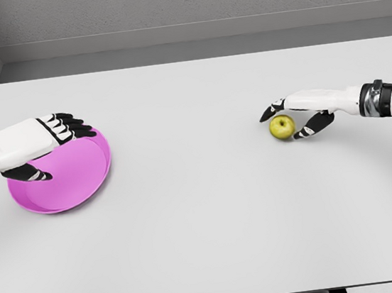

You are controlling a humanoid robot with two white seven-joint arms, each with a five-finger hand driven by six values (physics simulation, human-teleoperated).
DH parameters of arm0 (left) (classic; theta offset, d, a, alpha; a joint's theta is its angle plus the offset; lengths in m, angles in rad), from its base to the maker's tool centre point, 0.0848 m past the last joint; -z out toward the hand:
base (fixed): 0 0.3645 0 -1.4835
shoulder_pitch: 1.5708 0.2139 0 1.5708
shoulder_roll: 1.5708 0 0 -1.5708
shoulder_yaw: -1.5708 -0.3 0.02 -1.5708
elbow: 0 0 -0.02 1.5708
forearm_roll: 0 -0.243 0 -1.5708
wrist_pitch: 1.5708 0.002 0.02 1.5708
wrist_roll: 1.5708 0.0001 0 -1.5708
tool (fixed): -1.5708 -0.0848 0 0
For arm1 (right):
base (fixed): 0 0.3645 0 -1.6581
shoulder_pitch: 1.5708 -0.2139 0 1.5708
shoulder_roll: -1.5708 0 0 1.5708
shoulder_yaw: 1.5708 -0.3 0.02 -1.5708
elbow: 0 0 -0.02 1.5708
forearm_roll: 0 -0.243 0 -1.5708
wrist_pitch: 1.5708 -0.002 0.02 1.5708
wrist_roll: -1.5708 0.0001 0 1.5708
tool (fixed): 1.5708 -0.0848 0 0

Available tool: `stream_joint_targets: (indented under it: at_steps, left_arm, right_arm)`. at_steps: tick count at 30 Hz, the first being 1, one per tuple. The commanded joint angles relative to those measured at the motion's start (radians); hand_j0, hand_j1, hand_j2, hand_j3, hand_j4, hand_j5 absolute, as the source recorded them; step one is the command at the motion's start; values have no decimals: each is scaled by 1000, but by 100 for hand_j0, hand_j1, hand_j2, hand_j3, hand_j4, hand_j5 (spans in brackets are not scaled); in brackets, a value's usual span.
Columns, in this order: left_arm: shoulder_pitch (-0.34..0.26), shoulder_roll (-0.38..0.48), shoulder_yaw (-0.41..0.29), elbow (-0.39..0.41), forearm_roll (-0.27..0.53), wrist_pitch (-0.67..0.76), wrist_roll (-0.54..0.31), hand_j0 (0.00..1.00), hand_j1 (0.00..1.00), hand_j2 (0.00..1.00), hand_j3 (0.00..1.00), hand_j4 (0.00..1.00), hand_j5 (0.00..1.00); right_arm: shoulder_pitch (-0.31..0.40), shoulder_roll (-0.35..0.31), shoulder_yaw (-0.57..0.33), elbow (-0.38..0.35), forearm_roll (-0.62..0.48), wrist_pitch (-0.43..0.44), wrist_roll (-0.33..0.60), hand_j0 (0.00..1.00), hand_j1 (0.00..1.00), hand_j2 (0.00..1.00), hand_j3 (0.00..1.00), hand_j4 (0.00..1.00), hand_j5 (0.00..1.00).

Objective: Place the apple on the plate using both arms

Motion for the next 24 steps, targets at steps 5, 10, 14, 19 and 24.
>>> stream_joint_targets:
  at_steps: [5, 10, 14, 19, 24]
  left_arm:
    - [0, 1, 0, 0, 6, 1, 1, 100, 100, 100, 100, 100, 100]
    - [0, 1, 0, 0, 6, 1, 1, 100, 100, 100, 100, 100, 100]
    - [0, 1, 0, 0, 6, 1, 1, 100, 100, 100, 100, 100, 100]
    - [0, 1, 0, 0, 6, 1, 1, 100, 100, 100, 100, 100, 100]
    - [0, 1, 0, 0, 6, 1, 1, 100, 100, 100, 100, 100, 100]
  right_arm:
    - [0, -1, 0, -1, -7, 2, 0, 70, 70, 70, 70, 70, 70]
    - [2, -1, 0, -1, -7, 2, 0, 62, 62, 62, 62, 62, 62]
    - [2, 1, -2, -2, -11, 2, 0, 62, 62, 62, 62, 62, 62]
    - [2, 1, -3, -2, -22, 2, 0, 60, 60, 60, 60, 60, 60]
    - [0, 1, -9, -4, -24, 2, 0, 59, 59, 59, 59, 59, 59]
